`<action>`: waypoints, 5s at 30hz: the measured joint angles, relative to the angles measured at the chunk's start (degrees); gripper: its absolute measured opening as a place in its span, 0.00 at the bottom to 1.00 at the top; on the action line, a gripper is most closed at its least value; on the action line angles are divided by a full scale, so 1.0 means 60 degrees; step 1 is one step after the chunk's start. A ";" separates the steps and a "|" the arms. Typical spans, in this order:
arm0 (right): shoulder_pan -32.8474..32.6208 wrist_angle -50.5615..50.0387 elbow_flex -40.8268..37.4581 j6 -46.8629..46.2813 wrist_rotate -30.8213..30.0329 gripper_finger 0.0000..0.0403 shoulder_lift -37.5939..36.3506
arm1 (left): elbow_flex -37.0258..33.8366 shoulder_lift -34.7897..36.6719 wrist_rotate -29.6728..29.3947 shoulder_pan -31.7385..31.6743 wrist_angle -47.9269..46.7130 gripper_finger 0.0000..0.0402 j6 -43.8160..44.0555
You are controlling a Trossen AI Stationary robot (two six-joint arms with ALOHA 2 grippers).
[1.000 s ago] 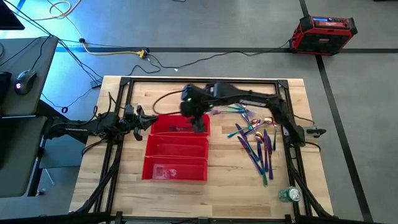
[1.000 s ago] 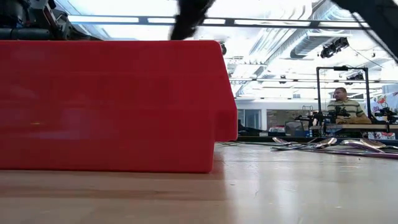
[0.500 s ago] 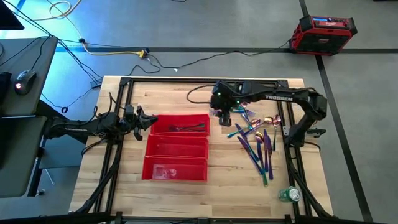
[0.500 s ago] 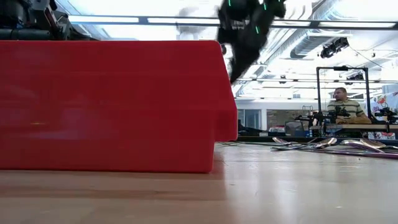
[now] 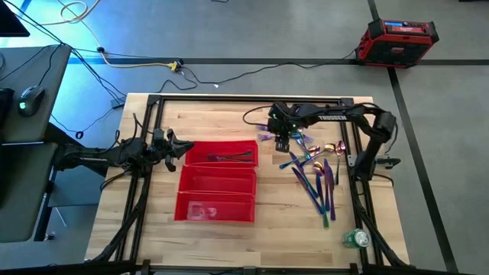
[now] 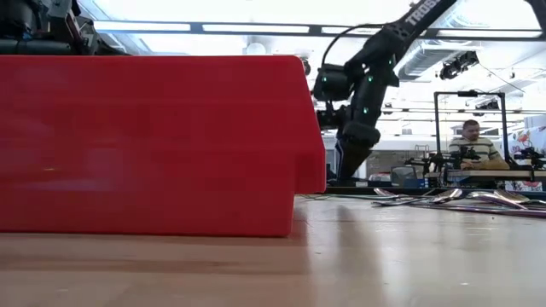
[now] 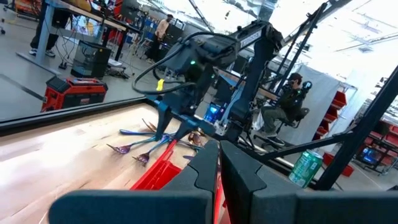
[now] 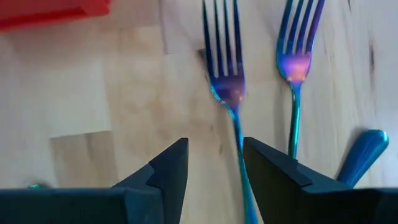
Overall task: Sort silverware
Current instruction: Put the purple fork into the top red bin, then adjust the top red bin, then put the purple fork into the top red bin
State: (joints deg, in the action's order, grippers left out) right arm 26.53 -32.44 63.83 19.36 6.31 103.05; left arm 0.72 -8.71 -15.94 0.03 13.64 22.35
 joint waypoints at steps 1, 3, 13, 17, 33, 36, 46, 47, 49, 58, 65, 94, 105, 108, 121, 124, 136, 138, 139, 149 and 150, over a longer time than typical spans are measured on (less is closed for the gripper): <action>0.0039 0.0068 0.0000 0.0110 0.0028 0.35 0.0107 | 0.0000 -0.0001 0.0004 0.0003 -0.0007 0.00 0.0000; 0.0113 0.0251 0.0001 0.0296 0.0008 0.35 0.0369 | -0.0001 -0.0004 0.0004 0.0004 -0.0007 0.00 0.0000; 0.0375 0.0414 0.0066 0.0232 -0.0230 0.16 0.1250 | -0.0001 -0.0002 0.0017 0.0002 -0.0008 0.00 0.0000; 0.0459 0.0415 0.0055 -0.0285 -0.0311 0.02 0.1171 | 0.0003 -0.0002 0.0061 0.0000 -0.0008 0.00 0.0000; -0.0534 0.0369 0.1600 -0.2316 -0.0589 0.00 -0.1541 | -0.0001 -0.0004 0.0052 0.0001 0.0104 0.00 -0.0004; -0.1322 0.0669 0.2356 -0.3029 -0.0538 0.00 -0.1317 | -0.0001 -0.0004 -0.0007 0.0004 0.0187 0.00 -0.0019; -0.3139 0.0049 0.5623 -0.3253 -0.0230 0.00 0.1589 | -0.0001 -0.0004 -0.0005 0.0001 0.0211 0.00 -0.0083; -0.3194 -0.0149 0.5991 -0.3246 -0.0232 0.00 0.1934 | -0.0001 0.0000 0.0009 0.0000 0.0216 0.00 -0.0080; -0.3261 -0.0647 0.6650 -0.3178 -0.0226 0.00 0.2620 | -0.0001 -0.0003 0.0043 0.0000 0.0202 0.00 -0.0080; -0.3239 -0.1563 0.7672 -0.2720 0.0471 0.00 0.4457 | -0.0001 0.0000 0.0160 0.0000 0.0168 0.00 -0.0066; -0.3253 -0.1716 0.7672 -0.2143 0.0238 0.06 0.4797 | -0.0001 -0.0004 0.0171 0.0004 0.0165 0.00 -0.0066; -0.3029 -0.6421 0.7111 -0.2856 -0.0553 0.33 0.0623 | -0.0001 0.0000 0.0415 0.0000 0.0138 0.00 0.0103; -0.3071 -0.2800 0.2328 -0.3777 0.0214 0.33 0.0630 | -0.0001 -0.0004 0.0463 0.0000 0.0193 0.00 0.0157; -0.3074 -0.2196 0.1729 -0.4080 0.0217 0.33 0.0633 | -0.0001 -0.0004 0.0350 0.0003 0.0212 0.00 0.0153; -0.3377 -0.0007 0.1377 -0.4255 0.0101 0.33 0.0641 | -0.0001 -0.0004 0.0288 0.0004 0.0212 0.00 0.0076; -0.3377 -0.0053 0.1377 -0.4257 -0.0057 0.33 0.0641 | -0.0001 0.0000 0.0284 0.0000 0.0212 0.00 0.0076; -0.3228 -0.1499 0.1749 -0.3018 -0.2015 0.33 -0.0447 | -0.0001 0.0000 0.0280 0.0000 0.0205 0.00 0.0069; -0.2855 -0.1497 0.1741 -0.2543 -0.2339 0.33 -0.0585 | -0.0001 -0.0004 0.0280 0.0000 0.0198 0.00 0.0066; -0.2594 -0.1525 0.1741 -0.2385 -0.2347 0.33 -0.0594 | -0.0001 -0.0004 0.0280 0.0000 0.0198 0.00 0.0066; 0.0043 -0.1014 0.1723 -0.0990 -0.1197 0.33 0.0825 | -0.0001 0.0000 0.0284 0.0000 0.0198 0.00 0.0007; 0.0180 -0.0950 0.1723 -0.0899 -0.1165 0.33 0.1012 | -0.0001 -0.0003 0.0284 0.0000 0.0198 0.00 0.0004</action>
State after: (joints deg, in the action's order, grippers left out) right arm 27.61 -38.14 74.17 13.96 -0.68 109.12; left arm 0.71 -8.73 -14.24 0.03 14.83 22.37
